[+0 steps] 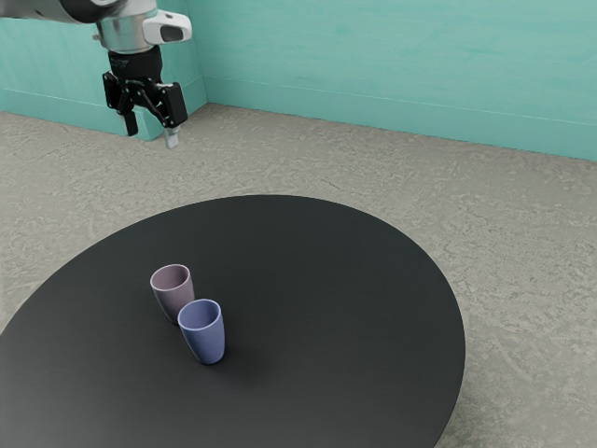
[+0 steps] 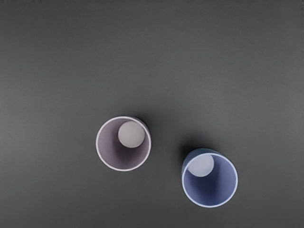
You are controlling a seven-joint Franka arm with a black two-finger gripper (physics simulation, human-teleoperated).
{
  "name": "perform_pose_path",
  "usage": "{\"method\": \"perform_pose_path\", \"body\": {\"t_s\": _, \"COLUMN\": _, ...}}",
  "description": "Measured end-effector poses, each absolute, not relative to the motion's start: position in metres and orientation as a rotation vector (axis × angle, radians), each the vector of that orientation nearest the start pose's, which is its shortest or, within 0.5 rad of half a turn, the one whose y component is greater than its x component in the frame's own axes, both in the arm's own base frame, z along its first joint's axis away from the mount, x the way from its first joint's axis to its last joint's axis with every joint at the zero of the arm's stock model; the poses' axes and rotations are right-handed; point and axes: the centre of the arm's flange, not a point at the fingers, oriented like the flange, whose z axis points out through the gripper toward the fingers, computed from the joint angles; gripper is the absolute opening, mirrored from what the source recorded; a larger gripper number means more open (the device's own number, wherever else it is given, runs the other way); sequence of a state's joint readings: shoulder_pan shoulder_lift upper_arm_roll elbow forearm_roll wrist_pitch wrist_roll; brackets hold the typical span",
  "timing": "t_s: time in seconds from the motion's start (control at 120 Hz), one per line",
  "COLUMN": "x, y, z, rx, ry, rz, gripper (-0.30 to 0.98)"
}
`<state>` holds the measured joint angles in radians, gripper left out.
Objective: Place the right cup onto the left cup
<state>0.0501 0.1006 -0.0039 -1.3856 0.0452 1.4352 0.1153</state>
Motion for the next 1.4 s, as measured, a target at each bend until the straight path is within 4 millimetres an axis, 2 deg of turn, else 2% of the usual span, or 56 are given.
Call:
{"method": "perform_pose_path", "body": {"t_s": 0.158, "x": 0.571, "y": 0.03, "z": 0.643, "rx": -3.101, "ry": 0.103, "rz": 0.08, "gripper": 0.69}}
{"method": "perform_pose_path", "body": {"t_s": 0.292, "x": 0.578, "y": 0.029, "z": 0.634, "rx": -3.101, "ry": 0.108, "rz": 0.093, "gripper": 0.69}}
{"method": "perform_pose_path", "body": {"t_s": 0.592, "x": 0.619, "y": 0.029, "z": 0.567, "rx": -3.1, "ry": 0.125, "rz": 0.167, "gripper": 0.69}}
{"method": "perform_pose_path", "body": {"t_s": 0.7, "x": 0.623, "y": 0.026, "z": 0.556, "rx": -3.099, "ry": 0.136, "rz": 0.158, "gripper": 0.69}}
{"method": "perform_pose_path", "body": {"t_s": 0.9, "x": 0.625, "y": 0.022, "z": 0.511, "rx": -3.101, "ry": 0.155, "rz": 0.185, "gripper": 0.69}}
{"method": "perform_pose_path", "body": {"t_s": 0.975, "x": 0.626, "y": 0.02, "z": 0.503, "rx": -3.102, "ry": 0.164, "rz": 0.17, "gripper": 0.69}}
{"method": "perform_pose_path", "body": {"t_s": 1.092, "x": 0.627, "y": 0.007, "z": 0.491, "rx": -3.099, "ry": 0.2, "rz": 0.157, "gripper": 0.69}}
{"method": "perform_pose_path", "body": {"t_s": 1.25, "x": 0.628, "y": -0.021, "z": 0.485, "rx": -3.091, "ry": 0.27, "rz": 0.134, "gripper": 0.69}}
{"method": "perform_pose_path", "body": {"t_s": 1.4, "x": 0.613, "y": -0.04, "z": 0.471, "rx": -3.085, "ry": 0.323, "rz": 0.152, "gripper": 0.69}}
